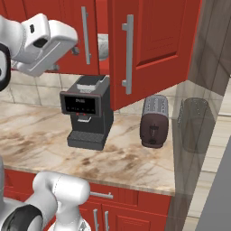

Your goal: Move the bowls from the cabinet to the plates on the dining table.

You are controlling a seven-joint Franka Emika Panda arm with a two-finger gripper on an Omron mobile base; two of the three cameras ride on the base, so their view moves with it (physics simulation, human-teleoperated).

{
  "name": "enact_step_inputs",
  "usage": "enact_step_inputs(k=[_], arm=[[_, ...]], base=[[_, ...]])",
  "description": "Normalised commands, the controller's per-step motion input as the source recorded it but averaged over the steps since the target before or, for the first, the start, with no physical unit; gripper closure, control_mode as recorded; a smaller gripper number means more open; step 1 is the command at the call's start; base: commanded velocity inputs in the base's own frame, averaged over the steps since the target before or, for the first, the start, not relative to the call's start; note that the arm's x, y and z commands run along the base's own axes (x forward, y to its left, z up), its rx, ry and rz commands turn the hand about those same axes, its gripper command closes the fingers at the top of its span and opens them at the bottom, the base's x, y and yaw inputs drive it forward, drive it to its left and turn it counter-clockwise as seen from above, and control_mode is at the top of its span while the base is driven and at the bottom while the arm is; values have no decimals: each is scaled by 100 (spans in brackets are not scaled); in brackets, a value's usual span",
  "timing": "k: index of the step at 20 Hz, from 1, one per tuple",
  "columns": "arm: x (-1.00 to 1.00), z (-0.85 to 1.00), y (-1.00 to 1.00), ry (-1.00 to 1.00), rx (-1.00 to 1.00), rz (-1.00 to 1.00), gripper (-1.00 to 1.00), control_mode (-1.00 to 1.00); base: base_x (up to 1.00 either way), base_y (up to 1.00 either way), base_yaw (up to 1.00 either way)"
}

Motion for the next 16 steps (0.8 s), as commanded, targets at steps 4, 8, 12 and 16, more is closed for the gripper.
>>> enact_step_inputs(k=[4,8,12,16], arm=[[0,-39,-3,0,-24,0,-100,-100],[0,-34,-3,-5,-22,0,-100,-100],[0,-20,-3,-13,-19,0,-100,-100],[5,-7,-7,-6,-21,0,-100,-100]], base=[[0,0,0],[0,0,0],[0,0,0],[0,0,0]])
